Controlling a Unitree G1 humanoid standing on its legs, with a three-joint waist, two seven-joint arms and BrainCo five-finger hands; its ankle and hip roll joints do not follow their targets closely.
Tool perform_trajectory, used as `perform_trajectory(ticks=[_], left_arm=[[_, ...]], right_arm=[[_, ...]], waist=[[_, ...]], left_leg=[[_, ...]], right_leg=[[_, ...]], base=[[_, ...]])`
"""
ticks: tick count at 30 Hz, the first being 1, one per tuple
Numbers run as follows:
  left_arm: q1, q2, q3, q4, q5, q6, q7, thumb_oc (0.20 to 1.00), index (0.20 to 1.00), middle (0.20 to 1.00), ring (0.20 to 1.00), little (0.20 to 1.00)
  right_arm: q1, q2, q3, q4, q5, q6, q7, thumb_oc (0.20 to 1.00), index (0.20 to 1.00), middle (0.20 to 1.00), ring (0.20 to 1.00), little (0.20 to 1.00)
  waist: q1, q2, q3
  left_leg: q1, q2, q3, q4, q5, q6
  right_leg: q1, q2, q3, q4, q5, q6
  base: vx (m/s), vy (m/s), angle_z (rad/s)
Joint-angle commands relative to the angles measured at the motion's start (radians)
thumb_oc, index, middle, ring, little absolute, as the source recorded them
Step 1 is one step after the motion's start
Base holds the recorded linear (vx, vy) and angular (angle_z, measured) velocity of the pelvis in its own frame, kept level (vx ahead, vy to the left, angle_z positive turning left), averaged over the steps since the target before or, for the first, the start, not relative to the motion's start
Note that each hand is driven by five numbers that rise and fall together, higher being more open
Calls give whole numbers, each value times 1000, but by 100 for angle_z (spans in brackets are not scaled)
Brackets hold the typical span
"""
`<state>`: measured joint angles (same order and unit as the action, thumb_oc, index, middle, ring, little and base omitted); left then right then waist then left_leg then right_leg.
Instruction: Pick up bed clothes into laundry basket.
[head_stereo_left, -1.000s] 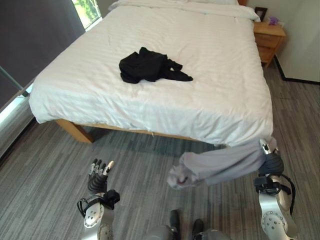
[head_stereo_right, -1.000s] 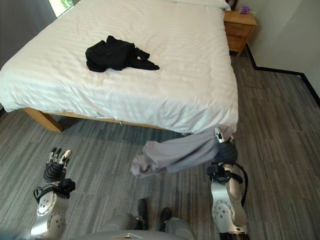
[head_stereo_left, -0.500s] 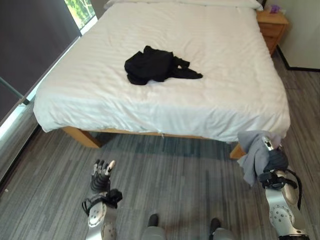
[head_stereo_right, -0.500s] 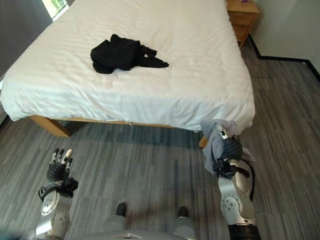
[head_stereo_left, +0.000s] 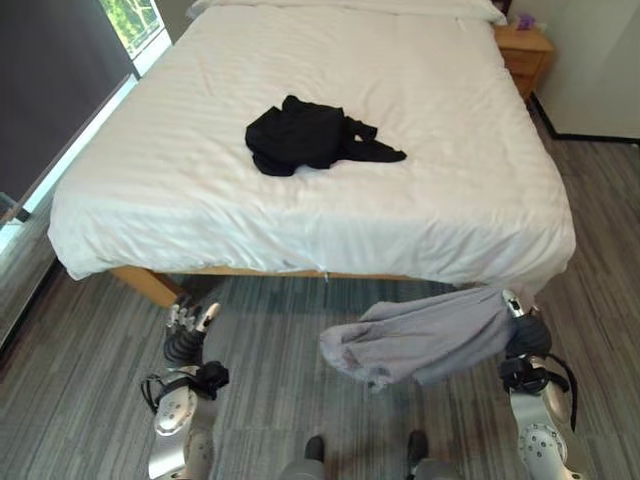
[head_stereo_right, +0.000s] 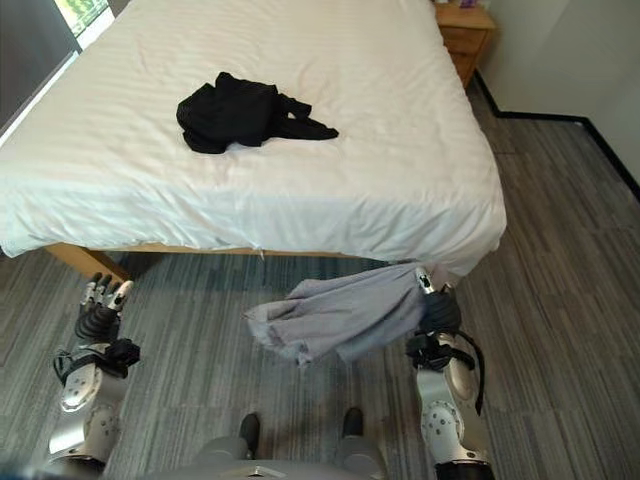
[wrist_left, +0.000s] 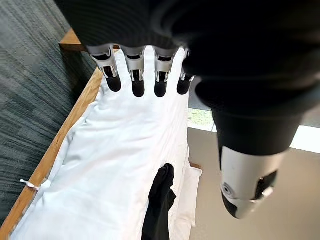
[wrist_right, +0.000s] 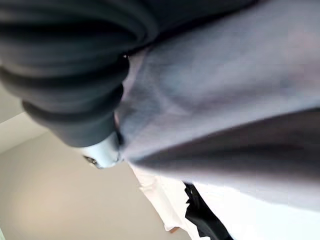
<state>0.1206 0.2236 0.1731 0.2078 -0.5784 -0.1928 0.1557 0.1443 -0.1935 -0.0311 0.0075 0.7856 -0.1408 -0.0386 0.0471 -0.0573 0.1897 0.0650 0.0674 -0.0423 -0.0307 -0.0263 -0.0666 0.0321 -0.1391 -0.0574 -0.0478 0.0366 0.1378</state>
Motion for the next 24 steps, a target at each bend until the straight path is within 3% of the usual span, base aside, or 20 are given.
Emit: perform_trajectory(ticks=[1, 3, 4, 6, 10, 12, 13, 15, 16, 17, 19, 20, 24], left_arm=[[-11, 43, -11, -53, -10, -33, -12, 1000, 1000, 1000, 1000, 1000], [-2, 26, -37, -71, -27, -26, -17, 1000, 1000, 1000, 1000, 1000], [-18, 65, 16, -59, 21, -45, 7, 1000, 1000, 1000, 1000, 1000], [4, 54, -2, -61, 60, -25, -16, 1000, 1000, 1000, 1000, 1000], [-2, 51, -7, -44, 39, -15, -19, 1000, 1000, 1000, 1000, 1000], [4, 42, 5, -27, 19, -12, -24, 1000, 1000, 1000, 1000, 1000], [4, 42, 4, -26, 19, -12, -24, 1000, 1000, 1000, 1000, 1000], [5, 39, -12, -11, 22, -8, -29, 1000, 1000, 1000, 1000, 1000], [0, 31, -21, -16, 9, -13, -34, 1000, 1000, 1000, 1000, 1000], [0, 32, -22, -15, 9, -13, -34, 1000, 1000, 1000, 1000, 1000], [1, 26, -37, -33, 4, -10, -37, 1000, 1000, 1000, 1000, 1000], [-3, 35, -63, -43, 20, -6, -45, 1000, 1000, 1000, 1000, 1000], [-21, 55, -102, -53, 59, -4, -55, 1000, 1000, 1000, 1000, 1000]], right_arm=[[-16, -35, -71, -96, -5, -68, 13, 200, 200, 200, 200, 200], [-5, -23, -76, -92, -2, -72, 1, 200, 200, 200, 200, 200], [-68, -58, -59, -71, -48, -83, 4, 200, 200, 200, 200, 200], [-49, -69, -91, -58, -85, -75, -12, 200, 200, 200, 200, 200], [-19, -66, -106, -53, -76, -68, -13, 200, 200, 200, 200, 200], [5, -74, -136, -71, -73, -77, -8, 200, 200, 200, 200, 200], [6, -74, -136, -72, -72, -77, -8, 200, 200, 200, 200, 200], [20, -66, -161, -69, -55, -94, -17, 200, 200, 200, 200, 200], [27, -63, -172, -60, -49, -103, -21, 200, 200, 200, 200, 200], [26, -63, -173, -60, -49, -103, -21, 200, 200, 200, 200, 200], [27, -71, -179, -43, -56, -103, -32, 200, 200, 200, 200, 200], [15, -70, -169, -50, -52, -114, -33, 200, 200, 200, 200, 200], [9, -89, -144, -50, -82, -117, -36, 200, 200, 200, 200, 200]], waist=[[-5, -12, -48], [-13, -11, -55], [5, -10, -7], [1, -4, -28], [-15, 6, -31], [-23, -3, 9], [-23, -2, 9], [-31, -7, 31], [-22, -13, 49], [-25, -10, 48], [-22, -5, 38], [-13, 7, 25], [-4, 18, 21]], left_leg=[[-30, -46, -64, -35, 45, 53], [-20, -49, -73, -39, 42, 56], [-75, -22, 60, 14, 72, 35], [-56, -16, 53, -13, 81, 27], [-53, 1, 45, 7, 70, 17], [-115, 10, 11, 183, 41, -1], [-119, 10, 9, 189, 37, -2], [-192, 11, 2, 361, 75, -7], [-250, -22, -46, 483, 105, 0], [-257, -21, -51, 493, 100, 0], [-274, -41, -82, 409, 88, 10], [-319, 14, -59, 175, 145, -1], [-334, 15, 1, 15, 213, -21]], right_leg=[[-1, 40, 43, 25, 1, -22], [13, 39, 31, 13, 3, -22], [-28, -6, -119, 63, -4, -6], [15, 10, -150, 34, -10, -17], [14, 22, -160, 68, -40, -37], [13, 43, -144, 95, -71, -72], [13, 44, -145, 96, -71, -72], [36, 52, -138, 99, -81, -98], [55, 54, -115, 95, -91, -114], [55, 57, -118, 95, -91, -114], [75, 61, -94, 81, -110, -110], [112, 70, -87, 54, -127, -90], [146, 73, -76, 51, -152, -82]], base=[[56, -9, 10], [59, -6, 16], [60, -4, 11], [136, -123, 5], [65, -116, 14], [-5, -230, 13], [-6, -168, 15], [34, -149, 14], [43, -129, 12], [88, -88, 12], [288, 8, 8], [369, 34, -35], [288, 62, -18]])
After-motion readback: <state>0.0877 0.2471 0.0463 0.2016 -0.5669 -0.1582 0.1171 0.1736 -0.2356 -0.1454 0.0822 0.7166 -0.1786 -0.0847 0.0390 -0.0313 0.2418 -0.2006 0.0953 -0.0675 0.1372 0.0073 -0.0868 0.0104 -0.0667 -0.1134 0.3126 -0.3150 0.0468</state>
